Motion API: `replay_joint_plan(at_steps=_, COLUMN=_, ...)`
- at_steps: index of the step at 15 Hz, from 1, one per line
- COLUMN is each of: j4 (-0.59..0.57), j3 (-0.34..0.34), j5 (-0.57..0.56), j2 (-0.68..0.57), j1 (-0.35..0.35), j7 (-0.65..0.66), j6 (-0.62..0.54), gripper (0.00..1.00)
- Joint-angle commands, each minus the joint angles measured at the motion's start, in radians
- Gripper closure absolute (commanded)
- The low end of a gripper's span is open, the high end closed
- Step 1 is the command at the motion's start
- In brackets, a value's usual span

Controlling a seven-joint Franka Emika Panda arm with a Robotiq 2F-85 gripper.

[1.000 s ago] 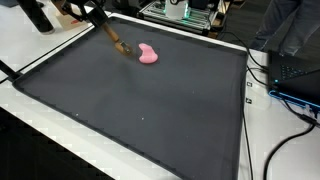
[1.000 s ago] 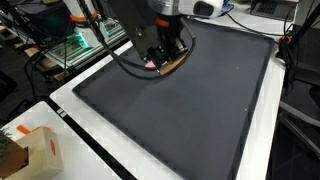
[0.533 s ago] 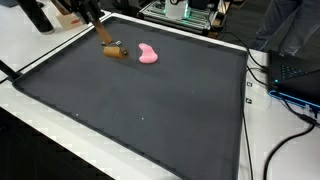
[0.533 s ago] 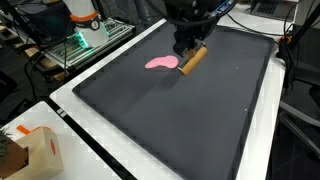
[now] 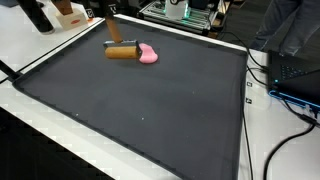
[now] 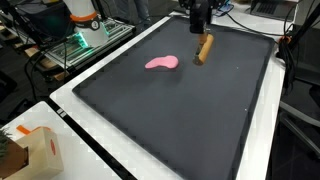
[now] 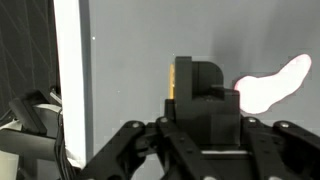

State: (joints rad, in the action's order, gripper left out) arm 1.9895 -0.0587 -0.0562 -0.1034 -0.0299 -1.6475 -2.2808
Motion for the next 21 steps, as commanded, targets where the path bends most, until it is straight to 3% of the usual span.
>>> replay_joint_plan(at_steps=1, j4=0.152, j3=-0.009, j5=-0.126, j2=0.107, j1=0.044, j7=-0.019, j6=-0.117, gripper=0.76)
replay_joint_plan(at_steps=2, j4=0.058, j3=-0.001, j5=-0.064, j2=0.034, j1=0.034, j7=-0.004, j6=-0.055, gripper=0.51)
replay_joint_plan(at_steps=9, j4=0.117, j3=-0.006, j5=-0.105, j2=0.075, j1=0.053, j7=-0.005, j6=-0.089, gripper=0.51)
replay_joint_plan(at_steps=10, j4=0.117, j3=-0.006, j5=-0.105, j2=0.075, j1=0.053, j7=-0.005, j6=-0.090, gripper=0.76)
replay_joint_plan(at_steps=16, j4=0.131, j3=-0.056, j5=-0.358, j2=0.087, j1=0.125, j7=-0.009, j6=-0.019, gripper=0.76)
replay_joint_plan(at_steps=21, j4=0.133, j3=-0.122, j5=-0.457, j2=0.075, j1=0.198, j7=-0.068, j6=0.065, gripper=0.76)
